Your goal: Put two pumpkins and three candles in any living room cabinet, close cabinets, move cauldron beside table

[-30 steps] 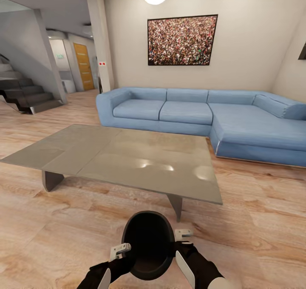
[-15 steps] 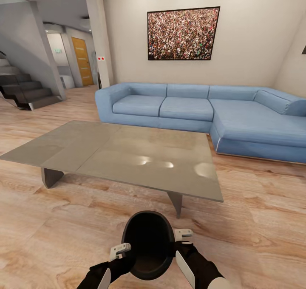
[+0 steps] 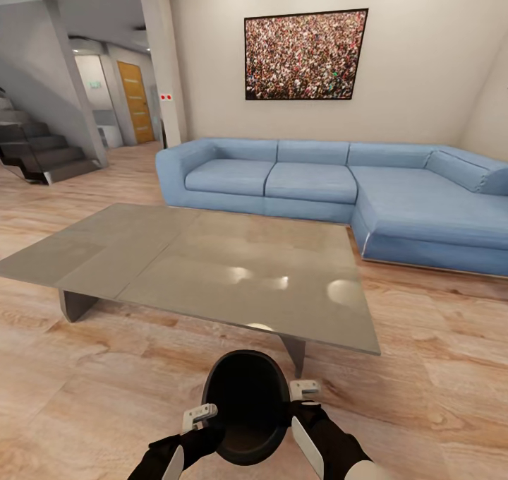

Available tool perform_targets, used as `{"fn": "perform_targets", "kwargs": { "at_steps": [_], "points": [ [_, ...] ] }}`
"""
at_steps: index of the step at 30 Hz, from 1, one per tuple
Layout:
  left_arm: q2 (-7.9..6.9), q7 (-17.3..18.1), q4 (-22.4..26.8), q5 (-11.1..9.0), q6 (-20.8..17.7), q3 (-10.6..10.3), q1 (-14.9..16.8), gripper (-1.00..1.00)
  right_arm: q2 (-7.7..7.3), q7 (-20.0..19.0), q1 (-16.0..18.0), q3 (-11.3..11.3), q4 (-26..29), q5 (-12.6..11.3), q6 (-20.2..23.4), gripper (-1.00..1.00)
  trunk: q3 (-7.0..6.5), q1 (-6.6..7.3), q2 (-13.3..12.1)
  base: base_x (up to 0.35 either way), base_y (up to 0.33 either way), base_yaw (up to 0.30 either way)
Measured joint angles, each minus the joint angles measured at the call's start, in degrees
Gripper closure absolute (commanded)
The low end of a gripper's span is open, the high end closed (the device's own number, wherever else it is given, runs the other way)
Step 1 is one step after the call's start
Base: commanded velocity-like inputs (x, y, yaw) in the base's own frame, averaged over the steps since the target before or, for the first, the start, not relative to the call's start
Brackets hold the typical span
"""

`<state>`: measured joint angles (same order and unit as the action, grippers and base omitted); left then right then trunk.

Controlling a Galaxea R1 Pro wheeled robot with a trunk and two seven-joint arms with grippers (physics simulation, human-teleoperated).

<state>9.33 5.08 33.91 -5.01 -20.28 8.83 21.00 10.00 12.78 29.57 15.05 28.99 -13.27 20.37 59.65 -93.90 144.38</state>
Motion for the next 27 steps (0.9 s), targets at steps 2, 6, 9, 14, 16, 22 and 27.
{"fn": "perform_targets", "kwargs": {
  "at_steps": [2,6,9,14,16,22,27],
  "points": [
    [0.0,0.0,0.0,0.0,0.0,0.0,0.0,1.0,0.0,0.0,0.0,0.0,0.0,0.0,0.0,1.0,0.0,0.0,0.0,0.006,0.0,0.0],
    [0.0,0.0,0.0,0.1,0.0,0.0,0.0,1.0,0.0,0.0,0.0,0.0,0.0,0.0,0.0,1.0,0.21,-0.03,0.0,0.001,0.0,0.0],
    [0.0,0.0,0.0,0.0,0.0,0.0,0.0,1.0,0.0,0.0,0.0,0.0,0.0,0.0,0.1,1.0,0.88,-0.11,0.0,0.0,0.0,0.0],
    [0.0,0.0,0.0,0.0,0.0,0.0,0.0,1.0,0.0,0.0,0.0,0.0,0.0,0.0,0.0,1.0,1.33,-0.15,0.1,0.0,0.0,0.0],
    [0.0,0.0,0.0,-0.1,0.0,0.0,0.0,1.0,0.0,0.0,0.0,0.0,0.0,0.0,0.0,1.0,1.33,-0.15,0.1,0.0,0.0,0.0],
    [0.0,0.0,0.0,-0.1,0.0,0.0,0.0,1.0,0.0,0.0,0.0,0.0,0.0,0.0,0.1,1.0,1.33,-0.16,0.1,0.051,0.0,0.0],
    [0.06,0.0,0.0,0.1,-0.3,0.2,0.0,1.0,0.0,0.0,0.0,-0.1,0.0,0.1,0.4,1.0,1.33,-0.15,0.1,0.107,0.0,0.0]
  ]
}}
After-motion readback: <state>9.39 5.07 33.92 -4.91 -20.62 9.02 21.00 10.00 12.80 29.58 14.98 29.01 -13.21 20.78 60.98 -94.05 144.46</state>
